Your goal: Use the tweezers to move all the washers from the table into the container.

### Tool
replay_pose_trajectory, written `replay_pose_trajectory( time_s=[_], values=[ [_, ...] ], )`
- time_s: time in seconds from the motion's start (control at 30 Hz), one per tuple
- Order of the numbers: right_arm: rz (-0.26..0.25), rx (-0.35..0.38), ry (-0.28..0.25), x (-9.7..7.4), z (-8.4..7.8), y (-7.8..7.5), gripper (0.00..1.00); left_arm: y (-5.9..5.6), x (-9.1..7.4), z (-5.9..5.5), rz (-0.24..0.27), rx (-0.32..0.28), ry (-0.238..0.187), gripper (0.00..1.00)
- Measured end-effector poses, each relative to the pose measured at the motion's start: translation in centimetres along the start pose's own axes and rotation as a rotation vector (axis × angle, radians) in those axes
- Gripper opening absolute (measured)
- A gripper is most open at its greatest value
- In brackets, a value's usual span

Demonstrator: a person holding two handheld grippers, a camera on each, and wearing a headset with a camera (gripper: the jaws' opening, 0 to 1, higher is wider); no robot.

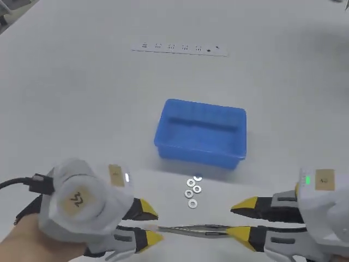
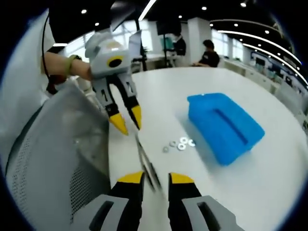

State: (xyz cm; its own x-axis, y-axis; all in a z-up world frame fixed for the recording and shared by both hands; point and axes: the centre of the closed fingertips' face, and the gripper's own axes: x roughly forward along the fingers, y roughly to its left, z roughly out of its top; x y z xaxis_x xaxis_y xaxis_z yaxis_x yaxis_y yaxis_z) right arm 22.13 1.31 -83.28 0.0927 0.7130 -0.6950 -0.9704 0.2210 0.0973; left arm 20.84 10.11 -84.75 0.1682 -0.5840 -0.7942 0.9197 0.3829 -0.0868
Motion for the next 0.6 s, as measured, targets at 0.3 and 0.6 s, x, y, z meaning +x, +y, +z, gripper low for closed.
replay_pose_trajectory(
  time_s=[0.3, 0.6],
  values=[
    [0.026, -0.116, 0.109, 1.2, -1.4, 0.2, 0.15, 0.3, 1.0, 0.4, 0.000, 0.053, 0.011, 0.02],
    [0.041, -0.152, 0.116, 1.7, -1.6, 0.1, 0.10, 0.0, 0.9, 1.0, -0.031, 0.098, -0.007, 0.00]
  ],
)
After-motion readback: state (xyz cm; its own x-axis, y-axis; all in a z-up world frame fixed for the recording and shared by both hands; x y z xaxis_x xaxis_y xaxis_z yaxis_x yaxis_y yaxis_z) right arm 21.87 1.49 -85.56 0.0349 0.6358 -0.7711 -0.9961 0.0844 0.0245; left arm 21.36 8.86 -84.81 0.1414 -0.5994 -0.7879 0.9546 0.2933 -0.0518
